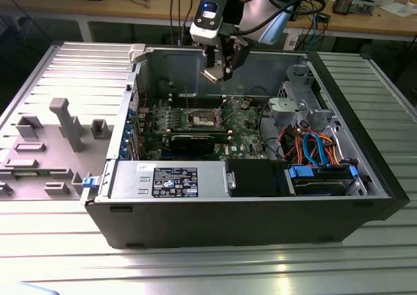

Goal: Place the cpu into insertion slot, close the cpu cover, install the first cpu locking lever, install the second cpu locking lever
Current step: 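Place the cpu into insertion slot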

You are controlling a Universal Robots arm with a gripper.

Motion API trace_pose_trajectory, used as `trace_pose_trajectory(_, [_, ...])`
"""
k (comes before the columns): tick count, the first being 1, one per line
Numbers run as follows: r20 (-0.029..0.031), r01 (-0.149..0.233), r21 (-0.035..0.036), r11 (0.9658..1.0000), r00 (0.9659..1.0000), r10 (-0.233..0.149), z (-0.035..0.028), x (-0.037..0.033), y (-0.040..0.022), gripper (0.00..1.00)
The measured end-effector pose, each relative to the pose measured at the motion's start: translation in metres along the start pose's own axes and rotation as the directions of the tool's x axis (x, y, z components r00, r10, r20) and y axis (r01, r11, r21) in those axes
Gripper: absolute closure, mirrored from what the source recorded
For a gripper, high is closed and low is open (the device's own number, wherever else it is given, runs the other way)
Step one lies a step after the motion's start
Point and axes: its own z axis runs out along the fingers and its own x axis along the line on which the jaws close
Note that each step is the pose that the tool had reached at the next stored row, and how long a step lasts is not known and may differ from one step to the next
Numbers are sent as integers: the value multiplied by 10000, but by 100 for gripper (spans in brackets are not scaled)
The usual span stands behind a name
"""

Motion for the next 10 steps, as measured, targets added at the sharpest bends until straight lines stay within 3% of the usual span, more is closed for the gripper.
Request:
trace_pose_trajectory(6, [1,-8,1,10000,10000,8,44,-1,-4,45])
trace_pose_trajectory(10, [18,-233,-4,9997,9997,233,71,-1,-6,45])
